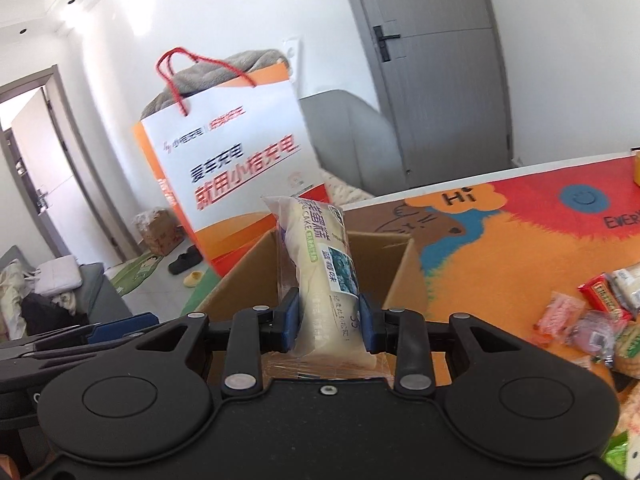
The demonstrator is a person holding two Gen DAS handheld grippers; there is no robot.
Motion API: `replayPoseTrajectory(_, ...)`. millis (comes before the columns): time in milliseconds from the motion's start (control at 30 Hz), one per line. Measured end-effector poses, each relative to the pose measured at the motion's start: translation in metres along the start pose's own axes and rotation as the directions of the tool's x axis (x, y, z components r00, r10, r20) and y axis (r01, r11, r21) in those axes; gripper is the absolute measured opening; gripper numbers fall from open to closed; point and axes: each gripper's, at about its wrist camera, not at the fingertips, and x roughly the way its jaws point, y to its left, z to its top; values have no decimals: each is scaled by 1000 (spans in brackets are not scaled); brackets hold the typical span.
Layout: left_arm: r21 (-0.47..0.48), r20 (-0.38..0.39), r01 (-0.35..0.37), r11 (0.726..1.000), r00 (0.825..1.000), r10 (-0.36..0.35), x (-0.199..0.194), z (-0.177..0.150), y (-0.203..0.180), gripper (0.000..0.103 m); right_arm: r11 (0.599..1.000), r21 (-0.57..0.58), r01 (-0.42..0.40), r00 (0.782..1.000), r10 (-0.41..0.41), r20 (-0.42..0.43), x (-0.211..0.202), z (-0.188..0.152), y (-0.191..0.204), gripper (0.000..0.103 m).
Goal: Organize snacks
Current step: 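Carry both snacks to the cardboard box and open both grippers inside, then move both tools back over the snack pile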
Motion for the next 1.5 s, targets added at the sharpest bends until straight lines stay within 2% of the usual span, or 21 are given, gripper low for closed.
replayPoseTrajectory(67, -19, 8, -3, 1000, 1000, 3, -3, 0, 4, 74, 999, -8, -45, 999, 45, -10, 0, 0, 4, 42)
replayPoseTrajectory(133, -28, 14, -11, 1000, 1000, 11, -6, 1, 7, 79, 999, -19, -33, 999, 33, 0, -4, -1, 6, 52)
replayPoseTrajectory(267, -21, 21, -18, 1000, 1000, 18, -7, 2, 4, 83, 1000, -2, -18, 1000, 18, 9, -15, 1, -1, 55)
replayPoseTrajectory(367, -7, 17, -28, 1000, 999, 28, -6, 0, -2, 86, 1000, -7, 22, 1000, -22, 21, -24, 0, -8, 67)
replayPoseTrajectory(600, 14, 7, -2, 1000, 1000, 2, -4, -4, -22, 91, 994, -4, 112, 993, -111, 43, -44, -6, -29, 85)
replayPoseTrajectory(867, 64, 9, 49, 997, 999, -50, -4, -10, -58, 97, 978, 68, 196, 979, -198, 36, -73, -17, -70, 95)
replayPoseTrajectory(1100, 95, -19, 108, 990, 994, -106, -3, -18, -90, 98, 963, 136, 234, 969, -241, 43, -97, -27, -102, 100)
replayPoseTrajectory(1500, 118, -46, 157, 980, 987, -153, 0, -28, -129, 98, 925, 226, 305, 947, -320, 35, -122, -41, -141, 101)
